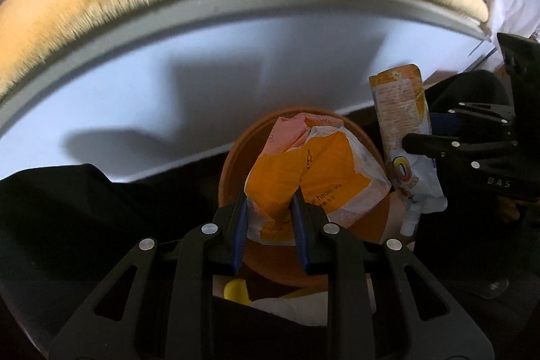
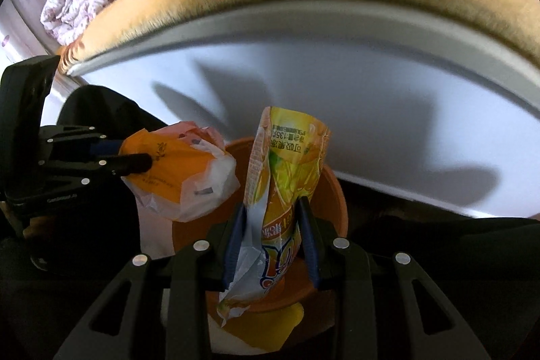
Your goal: Collect trash
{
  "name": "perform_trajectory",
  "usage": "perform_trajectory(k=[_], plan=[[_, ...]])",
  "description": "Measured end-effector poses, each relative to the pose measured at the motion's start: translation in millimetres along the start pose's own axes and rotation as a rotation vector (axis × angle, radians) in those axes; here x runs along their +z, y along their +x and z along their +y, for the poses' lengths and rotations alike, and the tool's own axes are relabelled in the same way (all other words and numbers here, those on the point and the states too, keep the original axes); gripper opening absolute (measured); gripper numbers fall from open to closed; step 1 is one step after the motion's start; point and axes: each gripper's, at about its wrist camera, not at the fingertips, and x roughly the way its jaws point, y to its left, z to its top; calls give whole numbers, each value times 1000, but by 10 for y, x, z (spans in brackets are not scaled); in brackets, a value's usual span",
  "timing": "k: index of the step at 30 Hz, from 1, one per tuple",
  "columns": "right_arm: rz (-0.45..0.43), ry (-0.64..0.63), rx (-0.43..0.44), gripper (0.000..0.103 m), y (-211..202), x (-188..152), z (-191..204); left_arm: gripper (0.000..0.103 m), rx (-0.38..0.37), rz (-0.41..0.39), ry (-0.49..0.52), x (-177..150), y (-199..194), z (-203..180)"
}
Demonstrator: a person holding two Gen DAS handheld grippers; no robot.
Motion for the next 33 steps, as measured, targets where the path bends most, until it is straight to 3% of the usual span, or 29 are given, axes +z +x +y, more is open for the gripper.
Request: perform_trajectory(k=[9,11,13,14,16,28,33], plan=[[87,21,27,32,320,67,13,23,21,113,-11,78,350,36],[114,31,33,35,407,76,-14,30,25,155,-7,95,448,22],[155,54,25,54,499,62,-57,53,49,213,-12,84,574,46],[168,62,18,60,535,55,-73,57,61,240,-17,80,641,62],[180,77,19,60,553,43,-95,59,59,268,-28,74,703,79],[120,124,11,61,332,27,-159,62,24,246,-54,140,583,192],[63,73,-27,62,-13,55,-74,64,2,157,4,157,241,105]])
